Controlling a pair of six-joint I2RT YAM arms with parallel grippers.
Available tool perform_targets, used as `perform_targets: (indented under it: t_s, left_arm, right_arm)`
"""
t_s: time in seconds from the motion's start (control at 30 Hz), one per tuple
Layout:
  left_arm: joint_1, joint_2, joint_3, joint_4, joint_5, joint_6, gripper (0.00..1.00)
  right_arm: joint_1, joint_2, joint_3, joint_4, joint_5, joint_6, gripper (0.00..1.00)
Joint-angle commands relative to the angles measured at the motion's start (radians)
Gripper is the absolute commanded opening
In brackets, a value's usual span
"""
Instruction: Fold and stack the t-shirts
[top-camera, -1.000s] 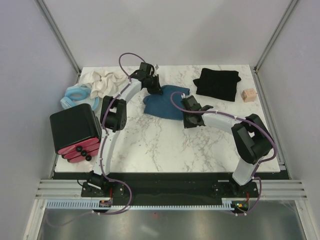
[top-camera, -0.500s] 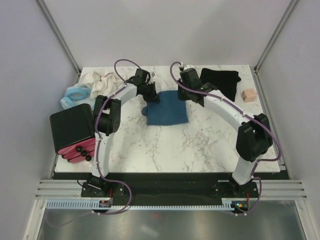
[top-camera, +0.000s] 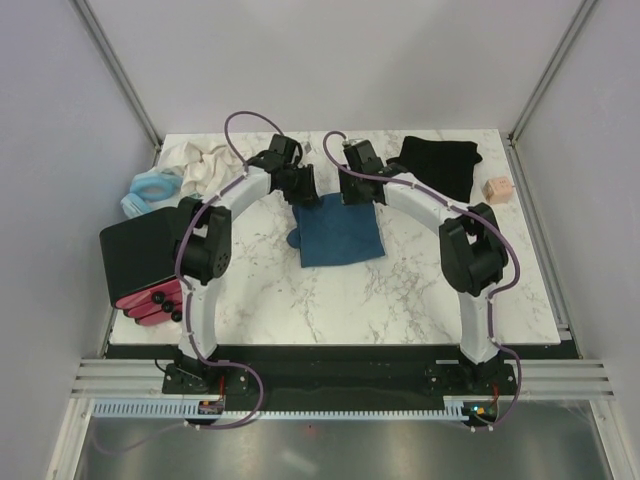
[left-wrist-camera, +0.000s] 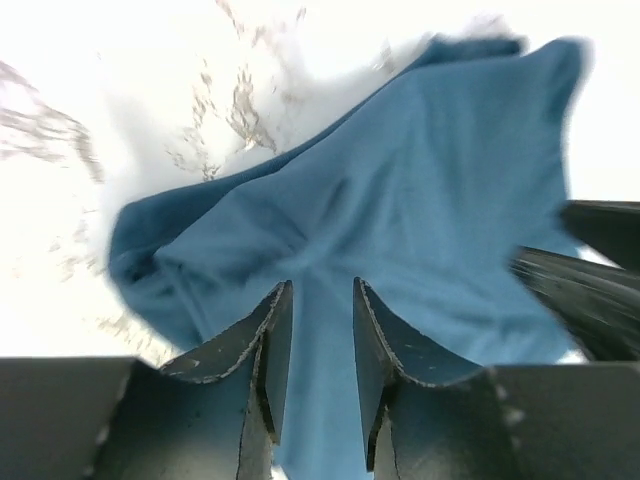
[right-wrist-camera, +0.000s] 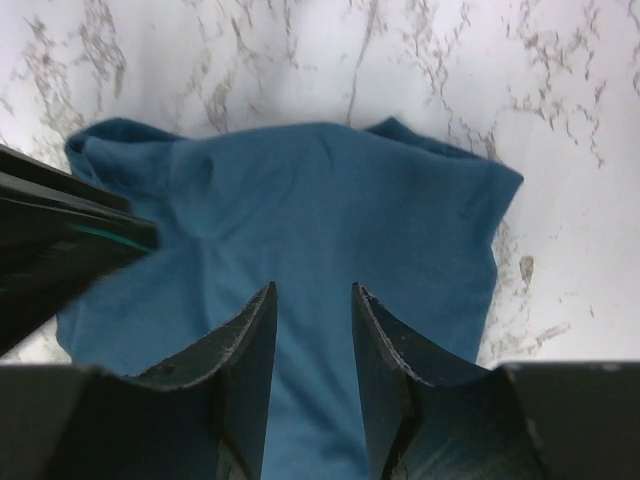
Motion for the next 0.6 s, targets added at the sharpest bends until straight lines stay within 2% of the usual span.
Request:
perform_targets:
  t_s: [0.0, 0.13, 0.3, 0.37, 0.57]
  left_arm:
    - [0.007, -0.148, 0.037, 0.000, -0.067, 0.009, 0.38]
    - [0.007, -0.113, 0.063, 0.003, -0.077, 0.016, 0.37]
    - [0.007, -0.022, 0.131, -0.024, -0.061, 0.026, 0.26]
    - [0.007, -0.027, 0.129, -0.029, -0.045, 0.021, 0.20]
    - [0.005, -0.104, 0.056, -0.024, -0.012, 0.021, 0.18]
  right_arm:
    - [0.000, -0.081, -0.058, 0.054, 0.029, -0.014, 0.40]
    - [-0.008, -0.003, -0.035, 0.051, 0.029, -0.042, 0.37]
    - [-0.015, 0.067, -0.012, 0.052, 0.025, -0.057, 0.35]
    - [-0.020, 0.081, -0.010, 0.052, 0.022, -0.060, 0.33]
    - [-0.043, 0.082, -0.017, 0.066, 0.014, -0.066, 0.31]
